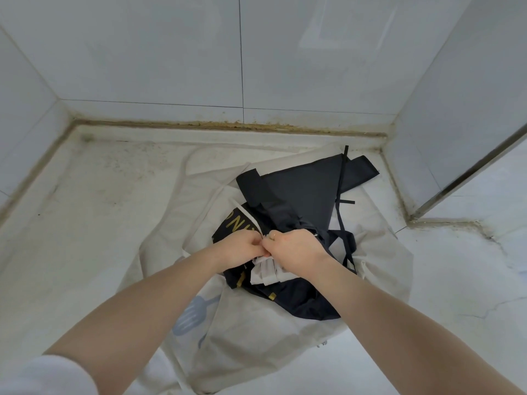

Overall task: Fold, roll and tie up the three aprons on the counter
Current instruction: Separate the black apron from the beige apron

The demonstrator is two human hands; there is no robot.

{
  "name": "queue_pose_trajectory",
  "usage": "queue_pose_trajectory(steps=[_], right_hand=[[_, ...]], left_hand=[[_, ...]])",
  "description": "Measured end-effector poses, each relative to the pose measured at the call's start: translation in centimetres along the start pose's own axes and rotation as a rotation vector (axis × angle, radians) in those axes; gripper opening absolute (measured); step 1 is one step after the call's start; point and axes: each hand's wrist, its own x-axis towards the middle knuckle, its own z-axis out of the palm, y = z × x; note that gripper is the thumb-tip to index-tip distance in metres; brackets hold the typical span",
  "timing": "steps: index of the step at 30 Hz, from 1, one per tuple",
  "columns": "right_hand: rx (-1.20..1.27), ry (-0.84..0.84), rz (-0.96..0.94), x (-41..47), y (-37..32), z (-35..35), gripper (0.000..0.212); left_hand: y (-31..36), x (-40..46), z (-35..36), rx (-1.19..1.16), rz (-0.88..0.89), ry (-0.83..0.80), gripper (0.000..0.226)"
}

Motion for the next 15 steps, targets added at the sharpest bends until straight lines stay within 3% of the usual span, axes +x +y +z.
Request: queue_pose_trajectory(steps=[3, 4, 7, 9, 12, 15], right_hand=[[0.108, 0.039, -0.035, -0.1, 0.6, -0.3, 0.024], [0.308, 0.058, -0.002, -0.2, 1.0, -0.1, 0.016], [1.286, 0.067, 0.299, -0.2, 1.5, 0.0, 0.020], [1.662, -0.044, 0.464, -0.3, 1.9, 0.4, 0.025], [1.954, -0.129, 0.403, -0.6, 2.4, 1.7, 0.042], [2.053, -0.143, 0.377, -0.6, 2.8, 2.2, 0.043]], left_hand=[[0.4, -0.1, -0.1, 0.228, 0.136, 0.028, 0.027], [0.7, -0.2, -0.1, 0.289, 0.177, 0.035, 0.024], [1.2, -0.3, 0.0, 0.381, 0.283, 0.086, 0.017], [1.4, -0.4, 0.4, 0.338, 0.296, 0.130, 0.014], [1.3, -0.6, 1.0, 0.170, 0.298, 0.204, 0.014], [1.1, -1.0, 1.7, 0.122, 0.344, 0.287, 0.017]])
